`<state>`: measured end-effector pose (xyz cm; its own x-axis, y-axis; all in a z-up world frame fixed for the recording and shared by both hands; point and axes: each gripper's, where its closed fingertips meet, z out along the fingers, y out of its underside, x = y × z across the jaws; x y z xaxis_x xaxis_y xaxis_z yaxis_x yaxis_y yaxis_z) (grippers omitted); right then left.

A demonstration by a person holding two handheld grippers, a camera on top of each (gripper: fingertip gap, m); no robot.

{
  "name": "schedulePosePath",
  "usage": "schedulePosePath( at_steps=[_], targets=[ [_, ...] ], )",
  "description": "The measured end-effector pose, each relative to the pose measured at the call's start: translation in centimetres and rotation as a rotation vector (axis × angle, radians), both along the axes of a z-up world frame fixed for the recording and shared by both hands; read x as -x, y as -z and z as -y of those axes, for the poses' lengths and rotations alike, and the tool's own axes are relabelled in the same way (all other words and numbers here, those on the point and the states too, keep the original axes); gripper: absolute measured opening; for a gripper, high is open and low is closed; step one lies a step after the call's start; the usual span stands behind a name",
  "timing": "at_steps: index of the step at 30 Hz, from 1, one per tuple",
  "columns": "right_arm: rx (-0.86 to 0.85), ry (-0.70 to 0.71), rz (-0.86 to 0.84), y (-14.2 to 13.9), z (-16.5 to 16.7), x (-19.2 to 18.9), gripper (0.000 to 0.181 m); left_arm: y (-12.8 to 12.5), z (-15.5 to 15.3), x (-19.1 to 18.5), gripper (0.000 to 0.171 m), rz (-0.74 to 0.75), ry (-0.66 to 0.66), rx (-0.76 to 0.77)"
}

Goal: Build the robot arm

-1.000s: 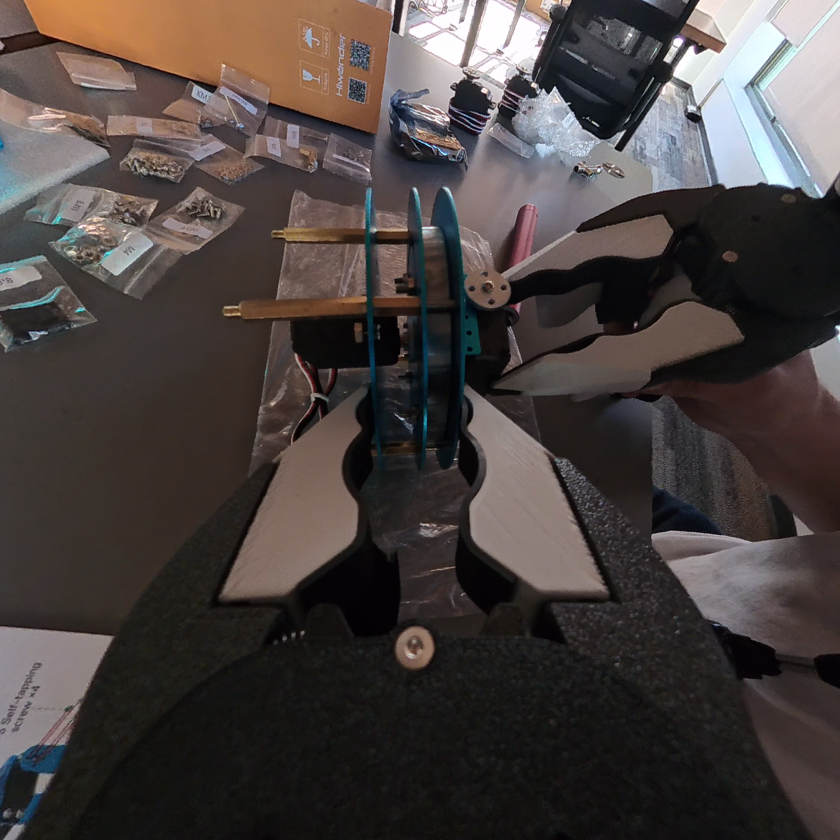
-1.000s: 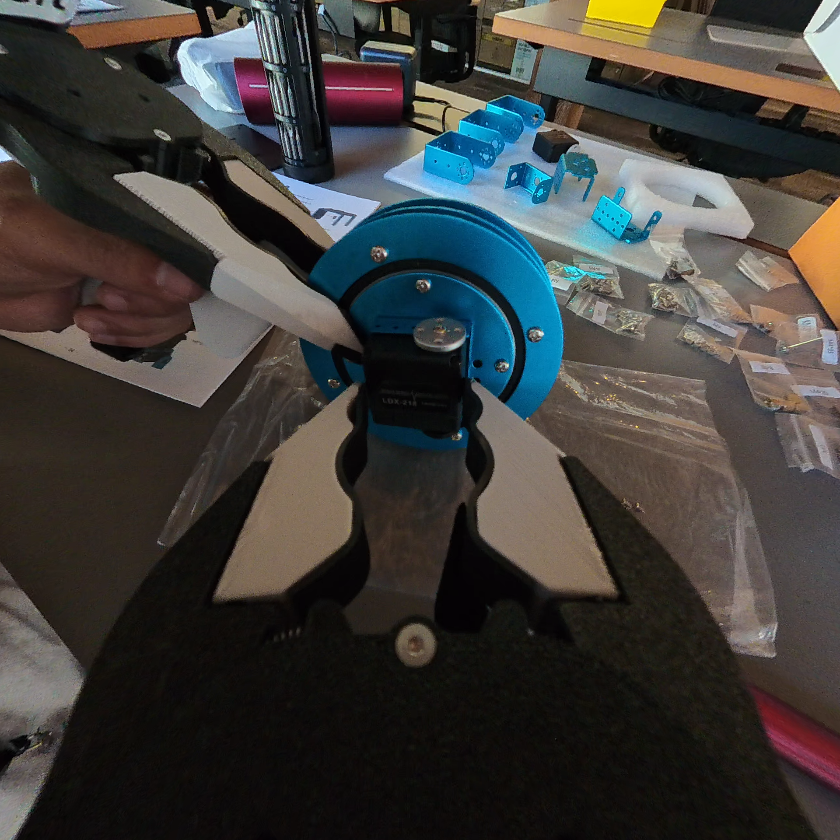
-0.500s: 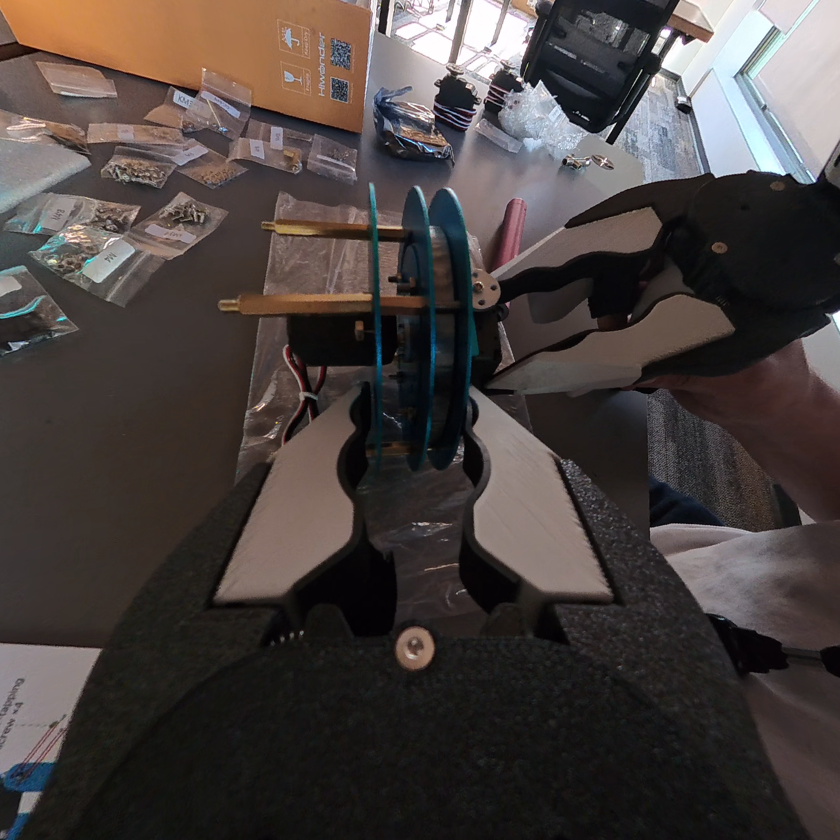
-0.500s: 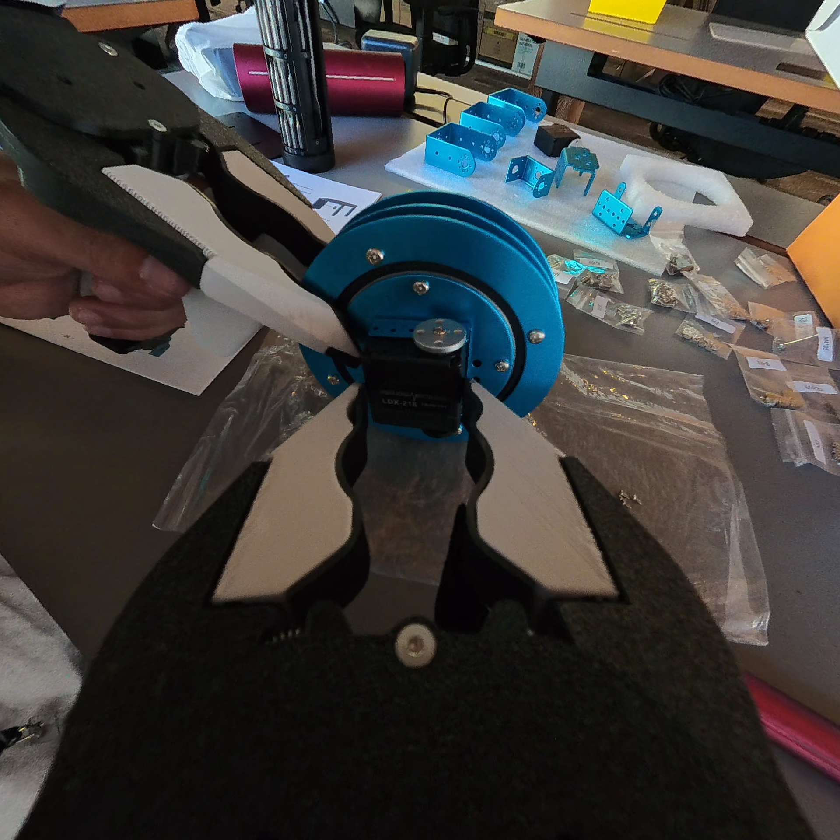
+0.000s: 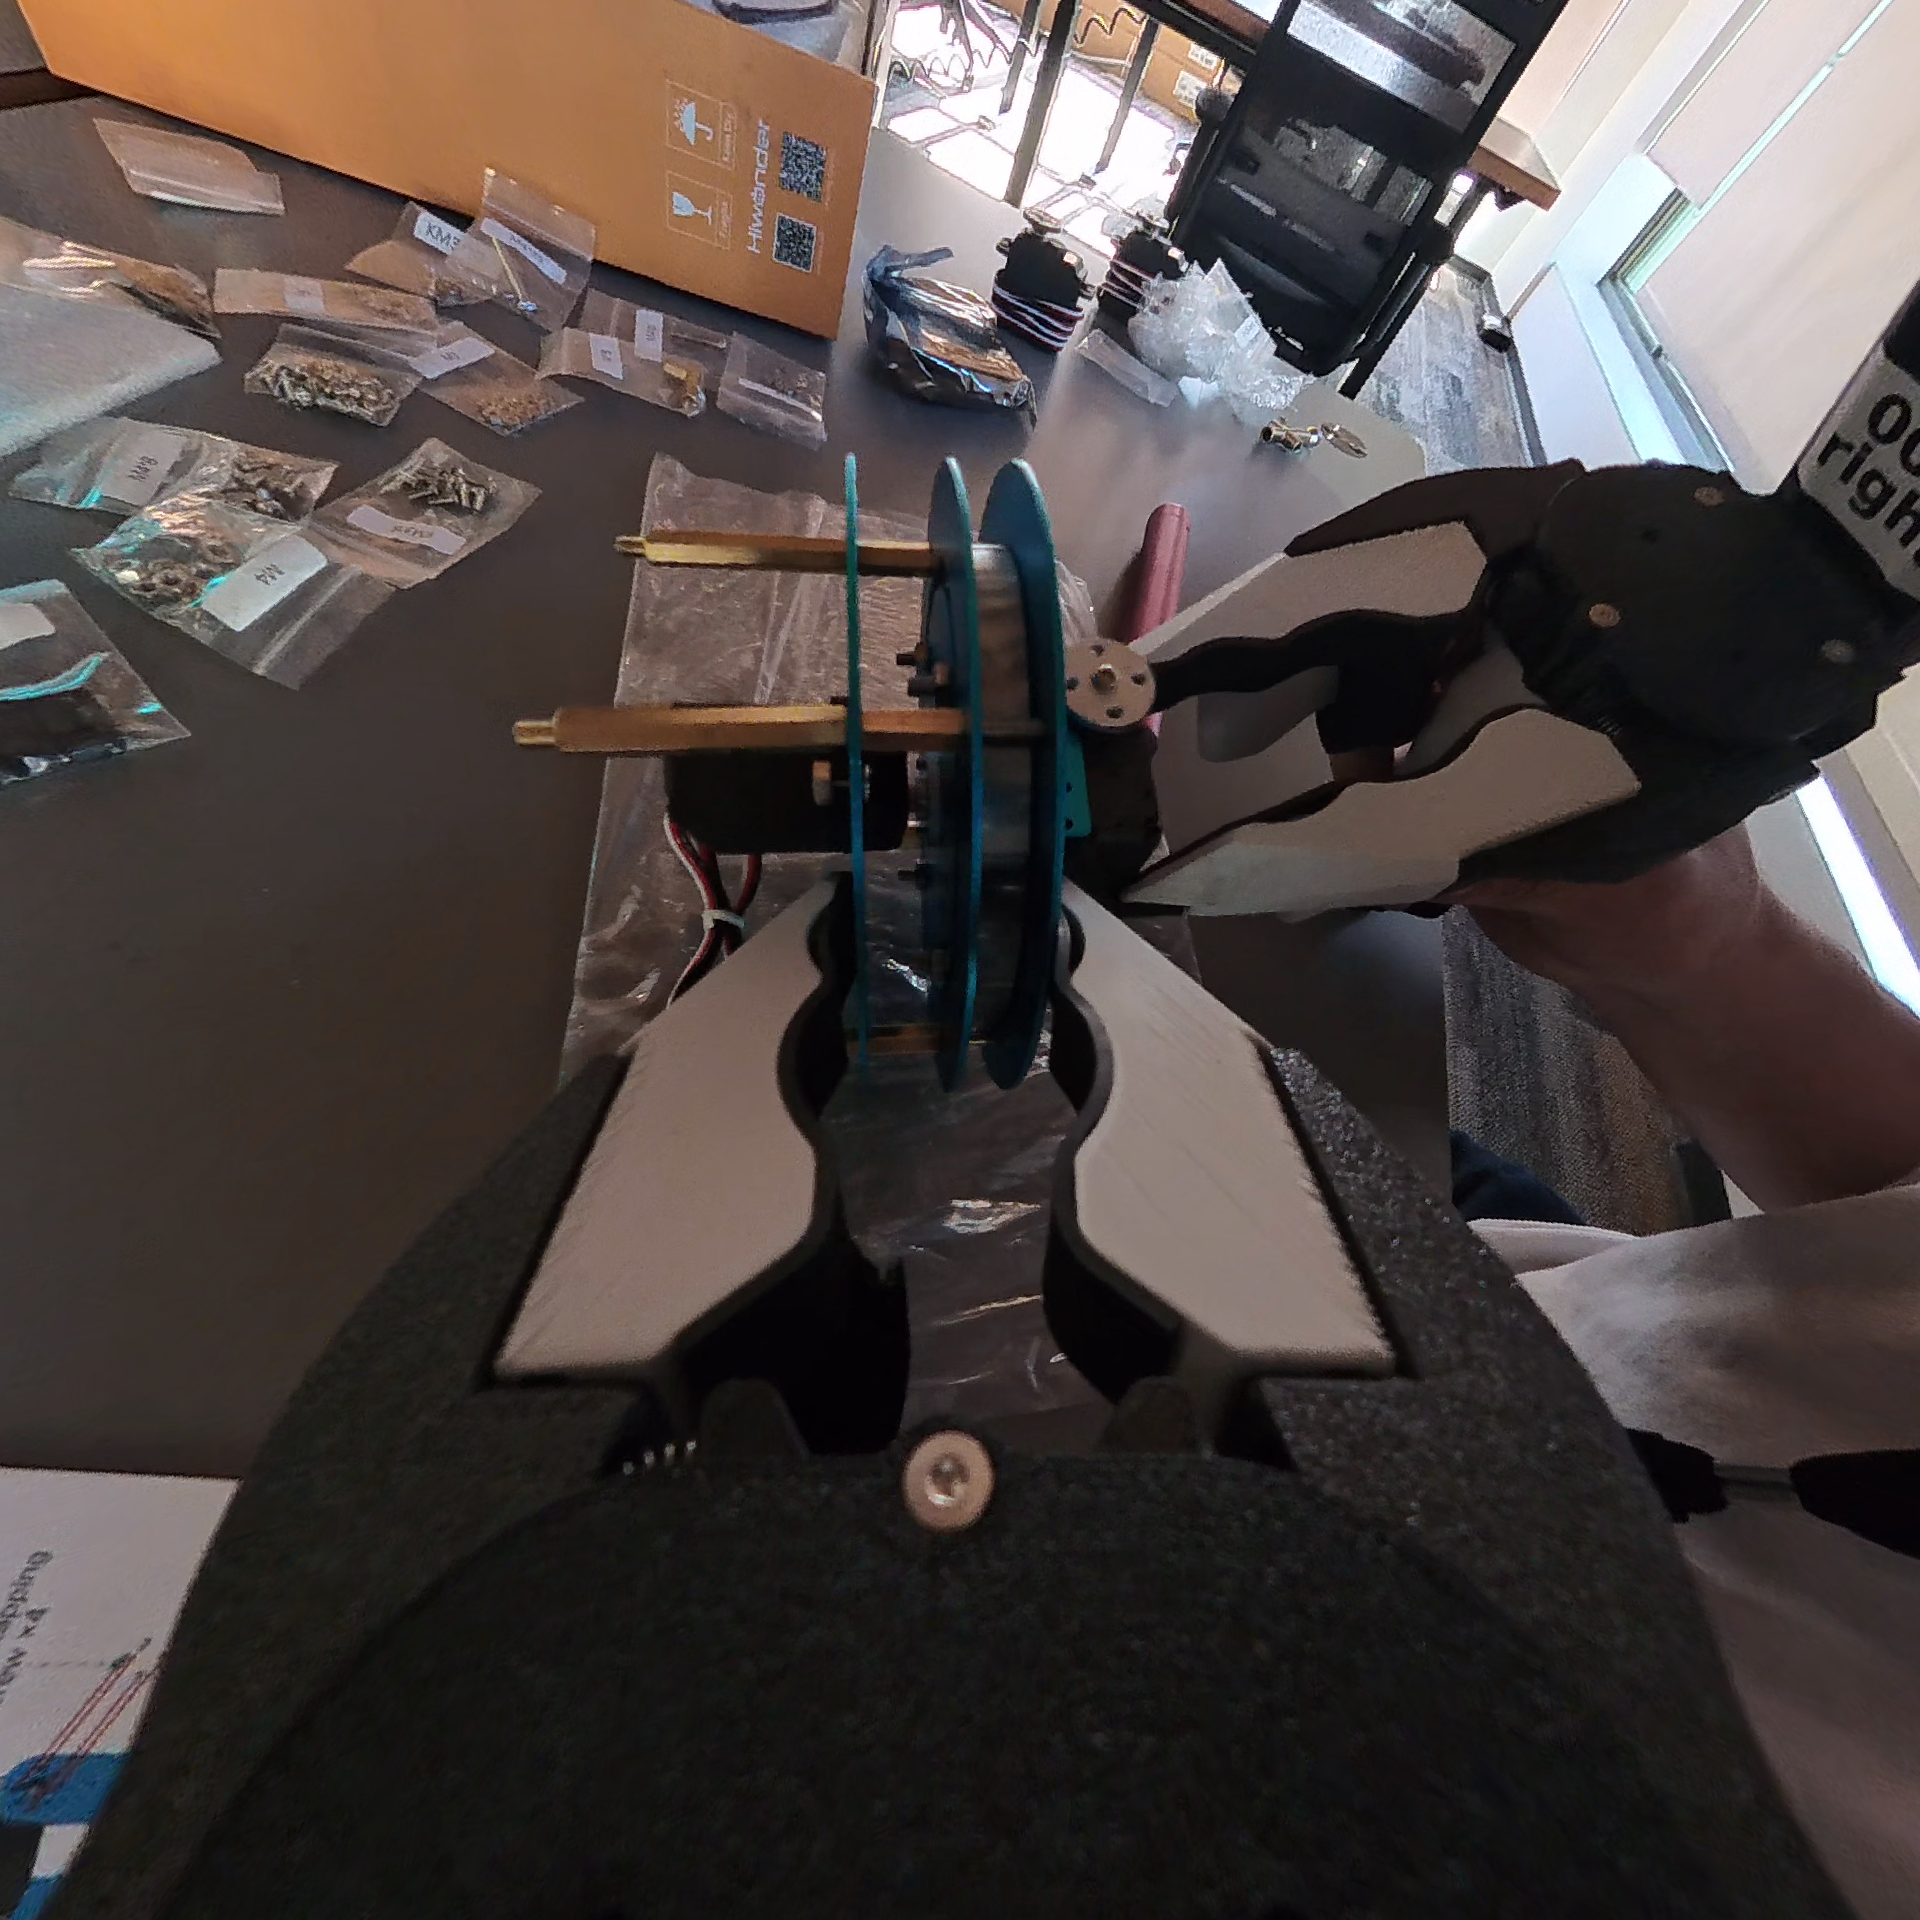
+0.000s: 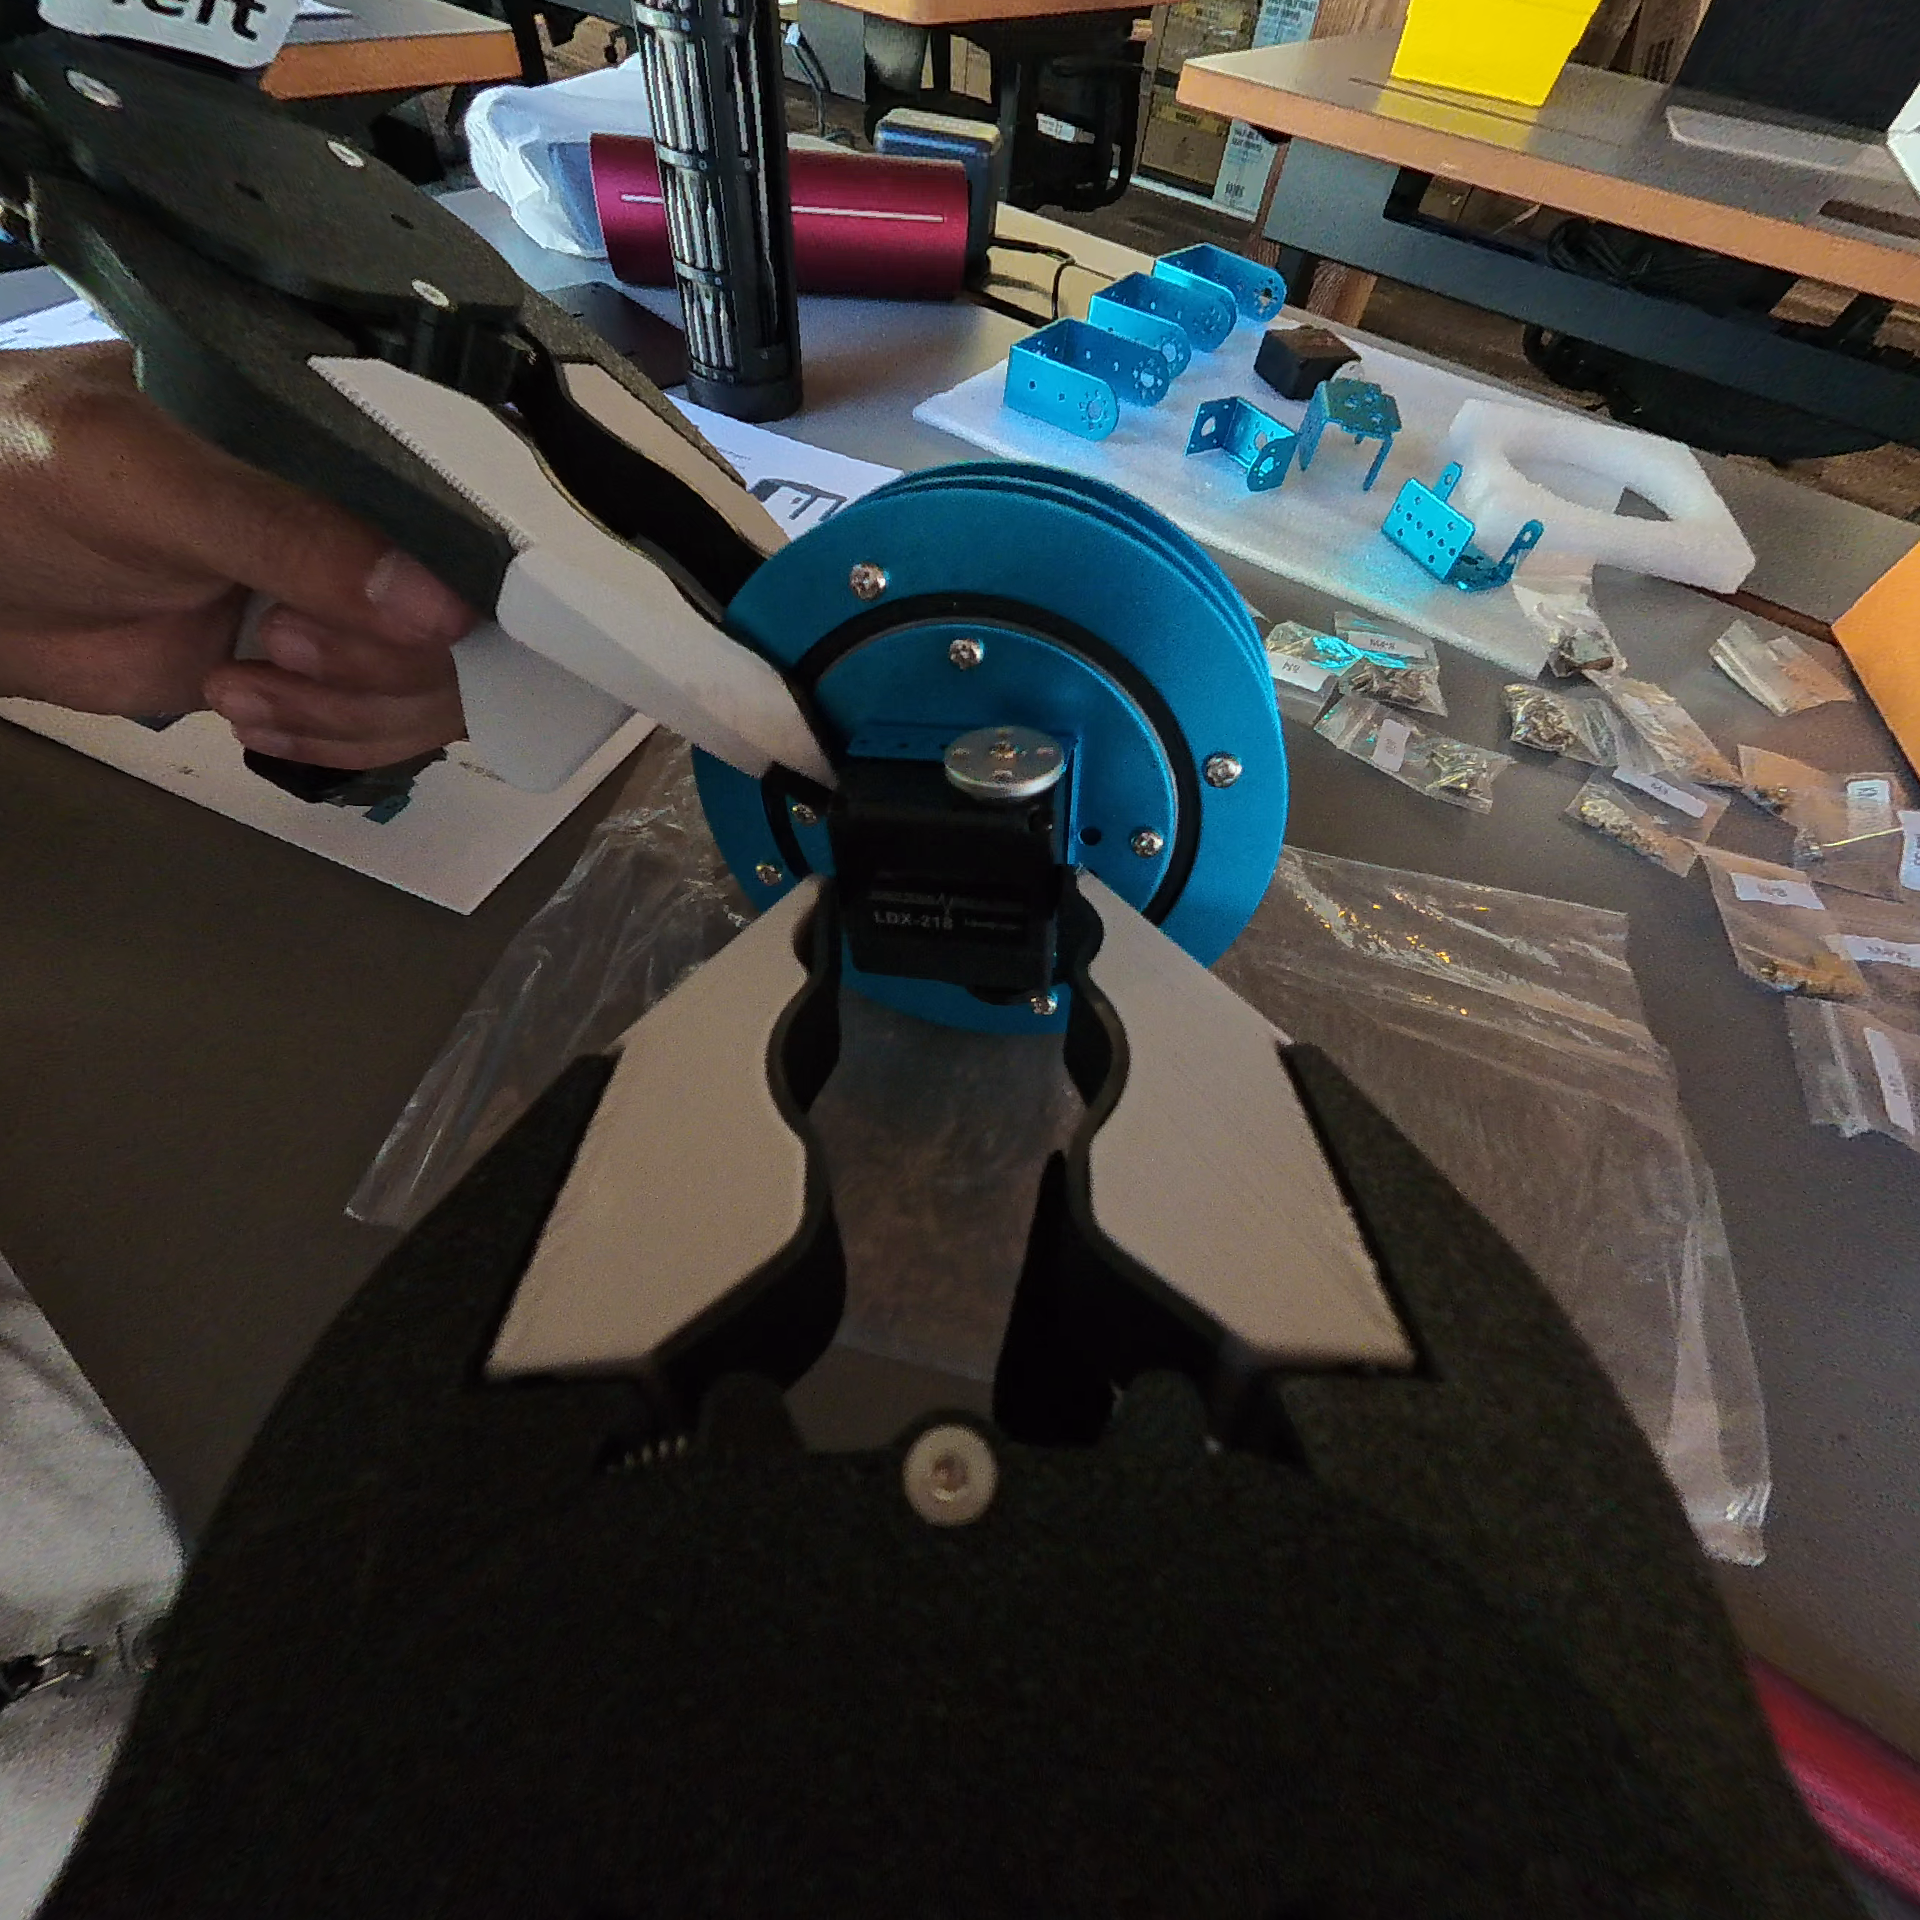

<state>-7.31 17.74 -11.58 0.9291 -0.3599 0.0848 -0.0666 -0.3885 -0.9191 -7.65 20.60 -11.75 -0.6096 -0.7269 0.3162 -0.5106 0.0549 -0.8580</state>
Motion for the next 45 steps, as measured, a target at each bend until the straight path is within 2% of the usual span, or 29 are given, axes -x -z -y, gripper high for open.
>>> schedulePosePath(
  at_steps=[39, 41, 45],
  targets=[
    [0.044, -0.005, 0.015, 0.0, -0.3, 0.0, 0.040, -0.9, 0.1, 0.1, 0.039, 0.022, -0.022, 0.001],
    [0.045, -0.004, 0.011, 0.0, -0.4, -0.1, 0.040, -1.0, 0.1, 0.2, 0.044, 0.015, -0.031, 0.020],
    [0.056, -0.011, 0.022, -0.1, -0.6, 0.0, 0.040, -1.4, 0.6, 0.9, 0.067, -0.009, -0.053, 0.120]
  ],
)
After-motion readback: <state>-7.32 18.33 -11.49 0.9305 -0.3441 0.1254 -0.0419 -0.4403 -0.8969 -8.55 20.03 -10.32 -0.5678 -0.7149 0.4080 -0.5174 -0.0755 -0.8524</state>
